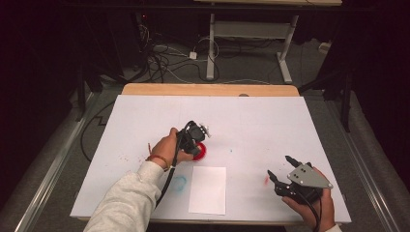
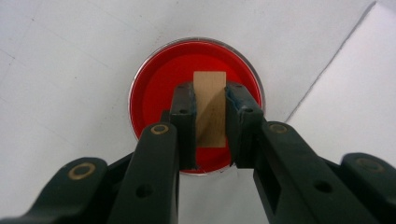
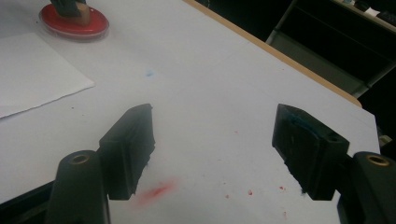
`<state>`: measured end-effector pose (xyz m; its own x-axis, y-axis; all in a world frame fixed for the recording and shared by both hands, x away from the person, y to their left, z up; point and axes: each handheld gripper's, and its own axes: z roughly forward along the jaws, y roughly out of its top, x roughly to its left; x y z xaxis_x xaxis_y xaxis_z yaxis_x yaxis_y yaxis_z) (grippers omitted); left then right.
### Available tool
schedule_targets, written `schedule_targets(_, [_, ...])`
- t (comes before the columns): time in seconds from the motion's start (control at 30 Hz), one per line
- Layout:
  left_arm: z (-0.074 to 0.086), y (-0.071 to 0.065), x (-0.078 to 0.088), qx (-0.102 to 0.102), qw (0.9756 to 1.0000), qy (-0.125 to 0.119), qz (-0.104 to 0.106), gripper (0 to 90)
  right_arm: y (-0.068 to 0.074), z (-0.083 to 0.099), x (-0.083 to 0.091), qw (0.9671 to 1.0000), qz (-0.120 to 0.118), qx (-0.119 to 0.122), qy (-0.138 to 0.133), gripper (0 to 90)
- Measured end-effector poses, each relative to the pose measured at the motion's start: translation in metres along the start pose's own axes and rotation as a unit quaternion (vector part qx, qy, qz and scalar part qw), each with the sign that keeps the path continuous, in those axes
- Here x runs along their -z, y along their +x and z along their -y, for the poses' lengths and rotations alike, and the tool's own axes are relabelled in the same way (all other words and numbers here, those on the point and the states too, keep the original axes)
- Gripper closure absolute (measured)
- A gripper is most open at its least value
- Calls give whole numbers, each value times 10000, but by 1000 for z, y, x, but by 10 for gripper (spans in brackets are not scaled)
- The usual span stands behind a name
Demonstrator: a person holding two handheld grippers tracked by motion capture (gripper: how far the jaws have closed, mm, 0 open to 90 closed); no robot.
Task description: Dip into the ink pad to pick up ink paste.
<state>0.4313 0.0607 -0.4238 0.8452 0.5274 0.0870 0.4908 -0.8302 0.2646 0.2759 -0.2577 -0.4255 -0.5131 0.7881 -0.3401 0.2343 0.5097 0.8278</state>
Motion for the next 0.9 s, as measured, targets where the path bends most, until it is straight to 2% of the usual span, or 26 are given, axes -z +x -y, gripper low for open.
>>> schedule_targets(0.27, [0, -2, 8, -100, 9999, 20, -58, 738, -1, 0, 0, 10000, 14, -14, 4, 291])
schedule_targets(0.37, [2, 2, 21, -42, 9999, -135, -95, 738, -2, 0, 0, 10000, 1, 1, 28, 290])
schedule_targets(0.43, [4, 5, 33, -13, 9995, -303, 40, 738, -1, 0, 0, 10000, -1, 18, 19, 290])
schedule_targets(0.47, [4, 6, 39, -4, 9993, -359, 37, 738, -1, 0, 0, 10000, -9, 17, 13, 290])
schedule_targets(0.63, [4, 8, 60, -54, 9988, -479, 6, 737, 0, 0, 0, 10000, 5, -1, 19, 290])
schedule_targets(0.77, [5, 10, 62, -17, 9987, -517, 23, 737, 0, 0, 0, 10000, -2, 26, 36, 290])
schedule_targets(0.83, [5, 10, 58, -35, 9988, -471, 93, 737, 0, 0, 0, 10000, -12, 24, 40, 290])
schedule_targets(0.9, [5, 11, 51, 33, 9989, -455, 109, 737, 0, 0, 0, 10000, -22, 25, 33, 290])
